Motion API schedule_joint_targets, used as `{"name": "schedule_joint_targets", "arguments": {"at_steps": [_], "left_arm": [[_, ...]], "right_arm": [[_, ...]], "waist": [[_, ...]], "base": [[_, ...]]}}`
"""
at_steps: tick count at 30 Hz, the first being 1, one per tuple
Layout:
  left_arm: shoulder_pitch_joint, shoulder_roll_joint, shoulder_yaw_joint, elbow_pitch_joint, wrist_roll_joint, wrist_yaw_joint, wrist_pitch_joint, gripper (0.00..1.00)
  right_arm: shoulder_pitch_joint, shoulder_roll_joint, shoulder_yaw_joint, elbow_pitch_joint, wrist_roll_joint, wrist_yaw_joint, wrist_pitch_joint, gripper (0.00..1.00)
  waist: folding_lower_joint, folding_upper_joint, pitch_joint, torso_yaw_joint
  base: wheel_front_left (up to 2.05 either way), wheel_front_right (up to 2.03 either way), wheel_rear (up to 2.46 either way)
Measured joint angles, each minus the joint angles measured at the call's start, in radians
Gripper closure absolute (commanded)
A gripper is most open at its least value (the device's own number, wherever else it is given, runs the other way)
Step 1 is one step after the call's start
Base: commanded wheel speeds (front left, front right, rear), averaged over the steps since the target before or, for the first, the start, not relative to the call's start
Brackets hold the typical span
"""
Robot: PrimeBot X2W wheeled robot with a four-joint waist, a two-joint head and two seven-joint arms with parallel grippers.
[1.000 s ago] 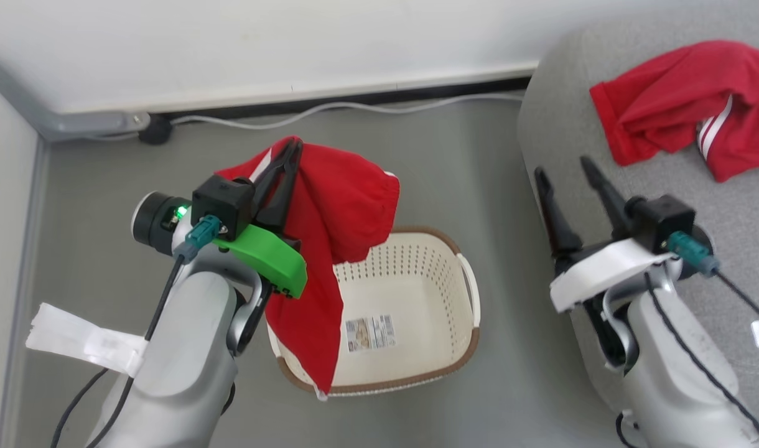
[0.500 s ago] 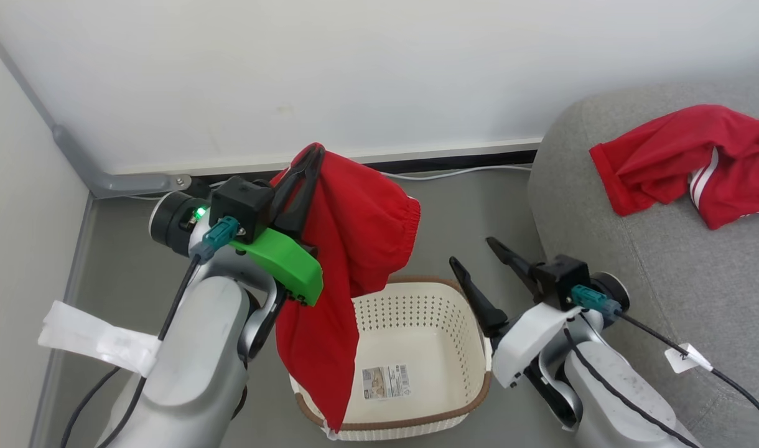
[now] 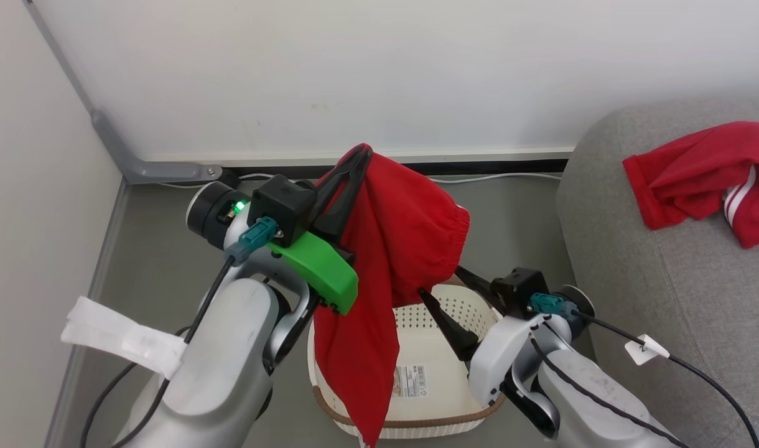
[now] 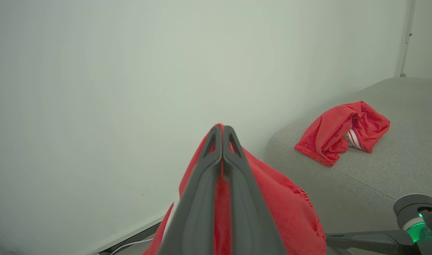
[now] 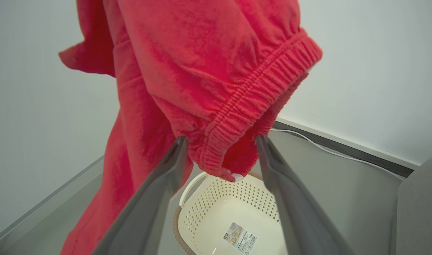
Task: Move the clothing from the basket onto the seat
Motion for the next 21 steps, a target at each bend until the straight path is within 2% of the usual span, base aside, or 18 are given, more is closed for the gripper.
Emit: {"name": "schedule_joint_targets", "arguments": {"at_steps": [13, 14, 15, 17, 21], "left_arm": [[0.010, -0.001, -0.012, -0.070, -0.004, 0.001, 0.041, 1.00], [0.016, -0.001, -0.012, -0.072, -0.007, 0.002, 0.044, 1.00], [0.023, 0.000, -0.011, -0.073, -0.009, 0.003, 0.045, 1.00], [0.038, 0.005, 0.001, -0.077, -0.010, 0.015, 0.049, 1.00], [0.060, 0.014, 0.016, -0.084, -0.016, 0.027, 0.052, 1.00]], "right_arm": [[-0.112, 0.001, 0.156, 0.011, 0.077, 0.000, -0.014, 0.00], [-0.117, 0.001, 0.161, 0.009, 0.080, 0.000, -0.018, 0.41], [-0.124, 0.001, 0.169, 0.007, 0.085, 0.000, -0.022, 0.63], [-0.139, 0.000, 0.191, 0.004, 0.088, 0.000, -0.023, 1.00], [-0.154, 0.001, 0.202, 0.002, 0.099, 0.000, -0.032, 1.00]], "waist": [[0.0000, 0.0000, 0.009, 0.016], [0.0000, 0.0000, 0.010, 0.015], [0.0000, 0.0000, 0.010, 0.014], [0.0000, 0.0000, 0.011, 0.008], [0.0000, 0.0000, 0.012, -0.008]], "base": [[0.00, 0.00, 0.00], [0.00, 0.00, 0.00], [0.00, 0.00, 0.00], [0.00, 0.00, 0.00], [0.00, 0.00, 0.00]]}}
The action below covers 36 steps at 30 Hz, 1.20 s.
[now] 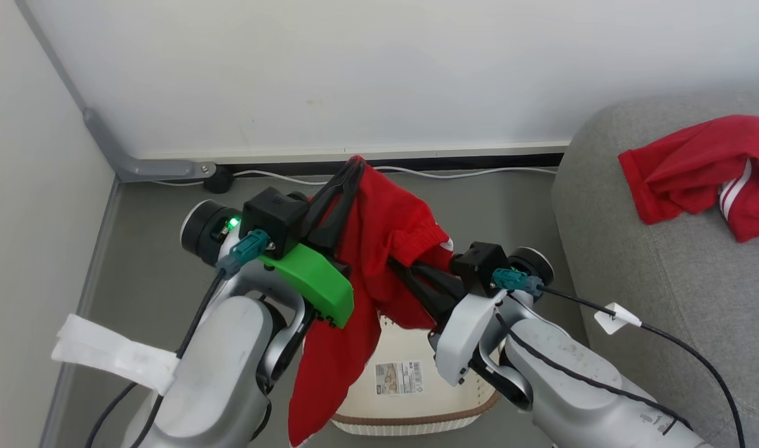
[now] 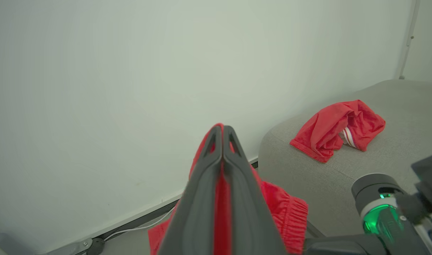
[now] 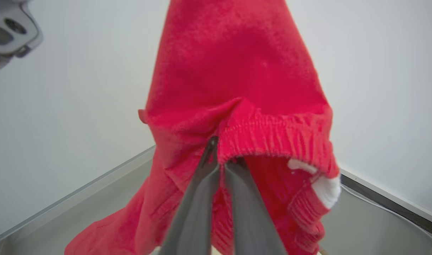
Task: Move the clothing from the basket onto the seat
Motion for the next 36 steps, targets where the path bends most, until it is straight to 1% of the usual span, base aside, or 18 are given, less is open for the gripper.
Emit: {"name": "schedule_joint_targets", "arguments": {"at_steps": [4, 7, 10, 11, 12, 16, 21, 24, 31, 34, 36], "left_arm": [[0.031, 0.010, 0.019, -0.003, -0.011, 0.012, 0.000, 1.00], [0.058, 0.015, 0.036, -0.003, -0.017, 0.030, 0.000, 1.00], [0.081, 0.017, 0.052, -0.003, -0.035, 0.038, 0.000, 0.51], [0.089, 0.017, 0.056, -0.004, -0.049, 0.041, 0.000, 0.10], [0.097, 0.017, 0.059, -0.004, -0.055, 0.044, -0.001, 0.00], [0.118, 0.022, 0.070, -0.005, -0.056, 0.049, -0.005, 0.00], [0.150, 0.029, 0.073, -0.008, -0.064, 0.053, -0.018, 0.00], [0.169, 0.031, 0.071, -0.011, -0.068, 0.053, -0.023, 0.00], [0.207, 0.032, 0.062, -0.021, -0.074, 0.053, -0.037, 0.00], [0.221, 0.032, 0.057, -0.028, -0.074, 0.052, -0.047, 0.00], [0.229, 0.032, 0.054, -0.033, -0.074, 0.052, -0.054, 0.00]], "right_arm": [[-0.004, -0.002, -0.005, 0.001, 0.016, 0.000, -0.009, 1.00], [-0.008, -0.012, -0.016, -0.001, 0.029, 0.000, -0.017, 1.00], [-0.019, -0.032, -0.042, -0.011, 0.032, 0.000, -0.021, 1.00], [-0.022, -0.039, -0.052, -0.014, 0.033, 0.000, -0.021, 1.00], [-0.024, -0.046, -0.062, -0.019, 0.033, 0.000, -0.021, 1.00], [-0.035, -0.066, -0.098, -0.035, 0.033, 0.000, -0.022, 1.00], [-0.044, -0.109, -0.156, -0.079, 0.033, -0.004, -0.029, 1.00], [-0.044, -0.136, -0.188, -0.112, 0.033, -0.015, -0.029, 1.00], [-0.045, -0.203, -0.262, -0.201, 0.030, -0.053, -0.030, 1.00], [-0.044, -0.231, -0.286, -0.227, 0.030, -0.064, -0.030, 1.00], [-0.044, -0.250, -0.294, -0.240, 0.029, -0.065, -0.030, 1.00]], "waist": [[0.0000, 0.0000, 0.000, -0.019], [0.0000, 0.0000, -0.001, -0.036], [0.0000, 0.0000, -0.002, -0.056], [0.0000, 0.0000, -0.003, -0.063], [0.0000, 0.0000, -0.003, -0.070], [0.0000, 0.0000, -0.005, -0.092], [0.0000, 0.0000, -0.009, -0.144], [0.0000, 0.0000, -0.011, -0.173], [0.0000, 0.0000, -0.011, -0.248], [0.0000, 0.0000, -0.009, -0.283], [0.0001, 0.0000, -0.007, -0.307]], "base": [[0.00, 0.00, 0.00], [0.00, 0.00, 0.00], [0.00, 0.00, 0.00], [0.00, 0.00, 0.00], [0.00, 0.00, 0.00], [0.00, 0.00, 0.00], [0.00, 0.00, 0.00], [0.00, 0.00, 0.00], [0.00, 0.00, 0.00], [0.00, 0.00, 0.00], [0.00, 0.00, 0.00]]}}
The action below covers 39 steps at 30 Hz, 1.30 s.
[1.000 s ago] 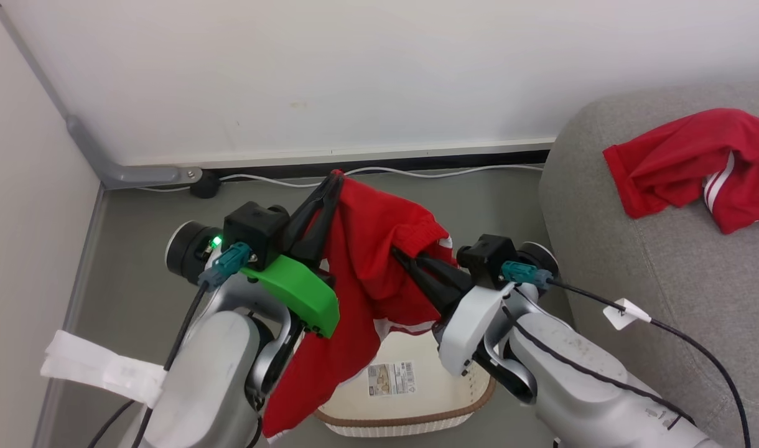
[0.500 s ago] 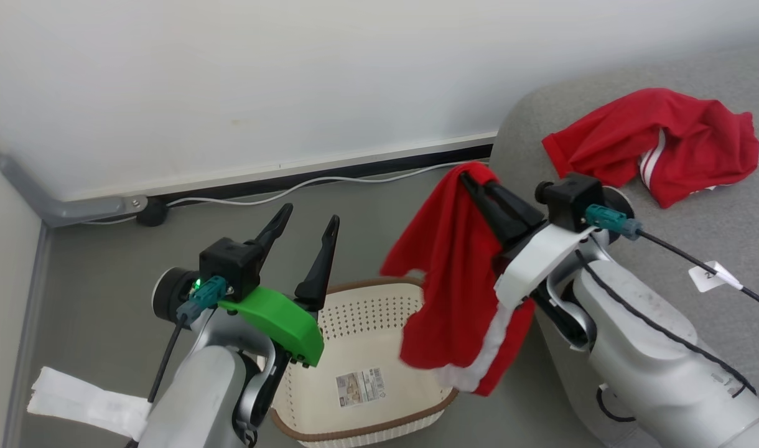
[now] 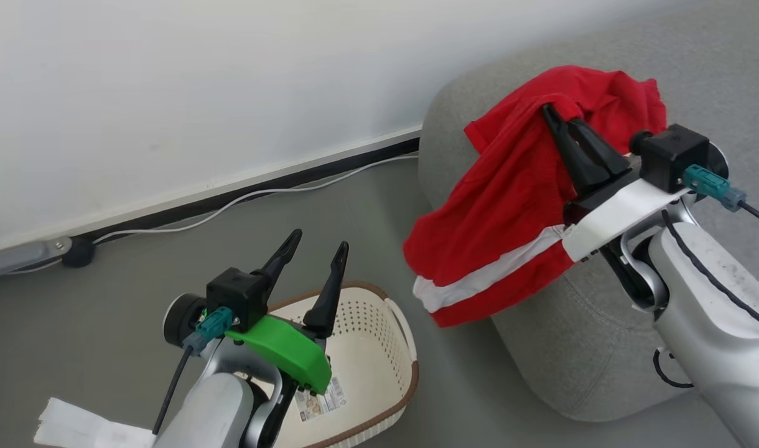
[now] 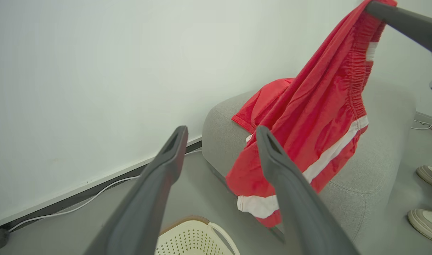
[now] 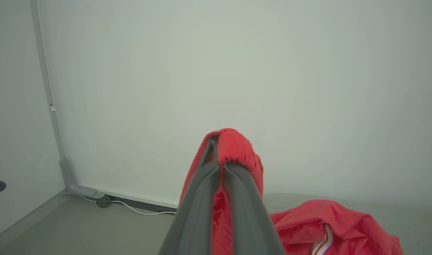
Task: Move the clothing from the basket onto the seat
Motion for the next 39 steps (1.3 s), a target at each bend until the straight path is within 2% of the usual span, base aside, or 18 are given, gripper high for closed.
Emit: {"name": "schedule_joint_targets", "arguments": {"at_steps": [10, 18, 28, 39], "left_arm": [[0.008, 0.000, -0.021, -0.038, 0.001, 0.000, -0.008, 0.00], [0.008, -0.001, -0.045, -0.056, 0.015, 0.000, 0.000, 0.00], [-0.005, 0.013, -0.058, -0.086, 0.037, 0.000, 0.034, 0.00], [-0.084, 0.041, -0.051, -0.142, 0.082, 0.000, 0.064, 0.00]], "right_arm": [[0.005, -0.065, -0.026, -0.077, 0.000, 0.000, 0.000, 1.00], [0.037, -0.101, -0.071, -0.132, 0.018, -0.010, 0.000, 1.00], [0.016, -0.128, -0.145, -0.200, 0.052, -0.019, 0.000, 1.00], [-0.293, -0.114, -0.292, -0.207, 0.192, -0.016, 0.034, 1.00]], "waist": [[0.0000, 0.0000, 0.026, -0.129], [0.0000, 0.0000, 0.079, -0.184], [0.0000, 0.0000, 0.172, -0.184], [0.0000, 0.0000, 0.286, -0.128]], "base": [[0.00, 0.00, 0.00], [0.00, 0.00, 0.00], [0.00, 0.00, 0.00], [0.00, 0.00, 0.00]]}}
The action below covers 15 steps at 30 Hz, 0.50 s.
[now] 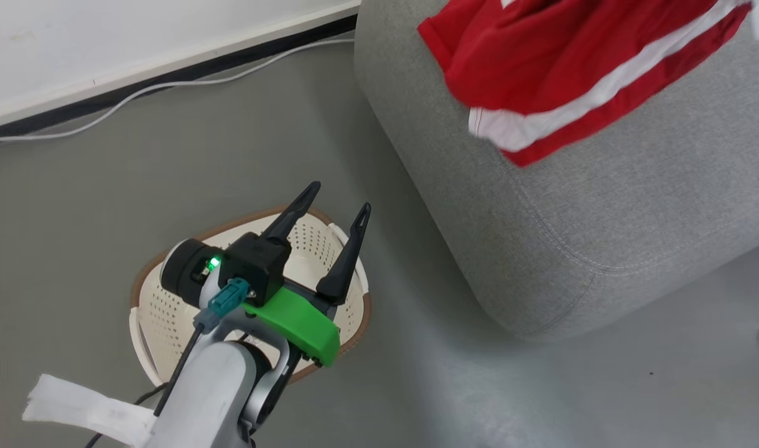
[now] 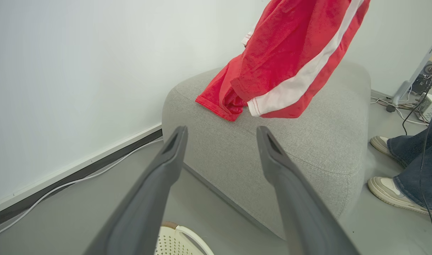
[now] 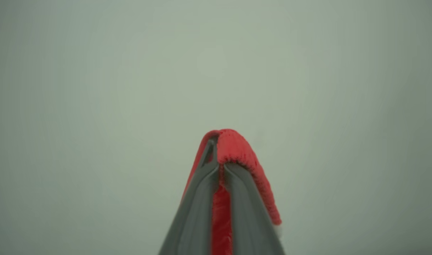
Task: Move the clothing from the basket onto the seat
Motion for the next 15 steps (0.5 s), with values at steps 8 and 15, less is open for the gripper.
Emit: {"name": "schedule_joint_targets", "arguments": {"at_steps": [8, 15], "left_arm": [[-0.041, 0.007, 0.003, -0.032, 0.008, 0.000, 0.018, 0.00], [-0.070, 0.027, 0.016, -0.060, 0.012, 0.000, 0.034, 0.00]], "right_arm": [[-0.228, -0.110, -0.150, 0.083, 0.016, -0.054, 0.065, 1.00], [-0.312, -0.173, -0.218, 0.195, 0.032, -0.094, 0.114, 1.00]], "waist": [[0.0000, 0.0000, 0.073, 0.071], [0.0001, 0.0000, 0.142, 0.127]], "base": [[0.00, 0.00, 0.00], [0.00, 0.00, 0.00]]}}
